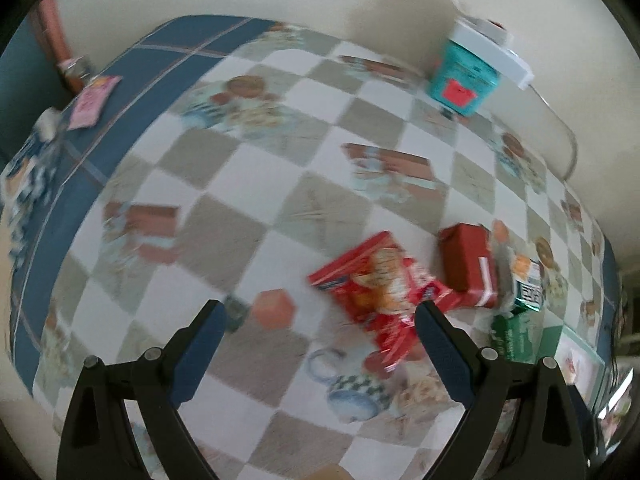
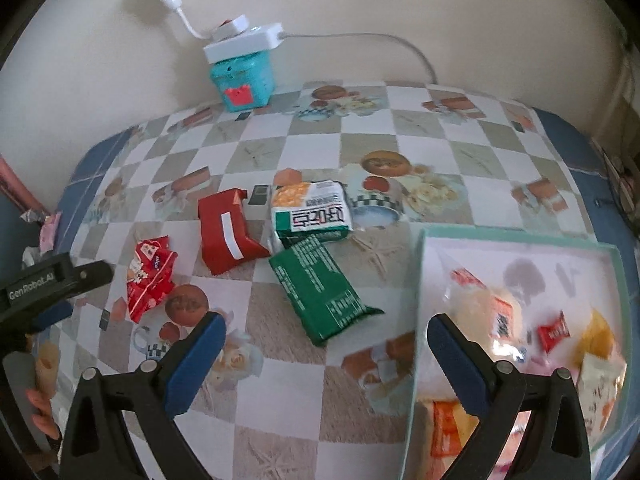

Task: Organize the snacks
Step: 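Grasp the red chip bag with the left gripper while the right grasps the green biscuit pack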

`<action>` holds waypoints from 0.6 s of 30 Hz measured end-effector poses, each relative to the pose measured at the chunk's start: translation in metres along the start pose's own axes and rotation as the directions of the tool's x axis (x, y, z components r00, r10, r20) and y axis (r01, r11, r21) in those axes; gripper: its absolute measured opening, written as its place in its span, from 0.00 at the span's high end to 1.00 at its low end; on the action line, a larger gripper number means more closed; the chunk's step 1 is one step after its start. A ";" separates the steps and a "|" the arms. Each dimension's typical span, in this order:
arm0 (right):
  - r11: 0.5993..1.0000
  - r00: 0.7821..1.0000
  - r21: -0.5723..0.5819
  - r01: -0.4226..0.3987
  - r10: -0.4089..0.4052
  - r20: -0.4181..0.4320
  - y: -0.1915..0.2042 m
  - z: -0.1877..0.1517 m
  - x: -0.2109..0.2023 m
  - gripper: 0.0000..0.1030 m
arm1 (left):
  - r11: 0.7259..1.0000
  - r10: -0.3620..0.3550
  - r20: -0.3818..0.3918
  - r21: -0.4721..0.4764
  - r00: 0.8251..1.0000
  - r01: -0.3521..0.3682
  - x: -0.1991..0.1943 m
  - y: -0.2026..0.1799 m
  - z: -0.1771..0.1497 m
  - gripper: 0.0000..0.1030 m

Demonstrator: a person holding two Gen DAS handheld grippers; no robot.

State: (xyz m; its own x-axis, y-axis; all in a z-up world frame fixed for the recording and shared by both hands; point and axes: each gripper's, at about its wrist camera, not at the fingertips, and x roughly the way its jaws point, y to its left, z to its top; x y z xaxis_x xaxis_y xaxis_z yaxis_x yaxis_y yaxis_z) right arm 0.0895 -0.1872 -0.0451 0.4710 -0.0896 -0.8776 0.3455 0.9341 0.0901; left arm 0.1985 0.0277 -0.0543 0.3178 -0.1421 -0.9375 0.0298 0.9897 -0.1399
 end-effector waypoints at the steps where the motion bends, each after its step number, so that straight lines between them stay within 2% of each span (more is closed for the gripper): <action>1: 1.000 1.000 -0.016 -0.002 0.001 -0.007 0.002 0.003 0.004 0.03 | 1.000 -0.003 0.002 0.018 1.000 0.003 0.003 -0.005 0.001 0.08; 6: 0.997 0.999 -0.079 0.013 -0.017 -0.051 0.012 0.015 0.022 0.08 | 0.994 -0.007 -0.007 0.109 1.000 0.007 0.021 -0.025 0.002 0.07; 10: 0.991 0.996 -0.131 0.023 -0.034 -0.077 0.019 0.022 0.034 0.13 | 0.990 0.019 0.004 0.139 1.000 -0.020 0.031 -0.032 0.003 0.07; 18: 0.978 0.989 -0.203 0.044 -0.071 -0.131 0.027 0.024 0.058 0.23 | 0.985 0.011 0.013 0.172 1.000 -0.013 0.045 -0.045 0.001 0.07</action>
State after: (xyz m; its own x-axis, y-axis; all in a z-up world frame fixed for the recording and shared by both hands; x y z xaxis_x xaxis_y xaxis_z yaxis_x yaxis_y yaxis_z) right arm 0.1450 -0.1753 -0.0822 0.3350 -0.1100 -0.9358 0.1941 0.9799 -0.0457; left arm 0.2121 -0.0232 -0.0895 0.3304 -0.1312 -0.9347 0.1887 0.9795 -0.0708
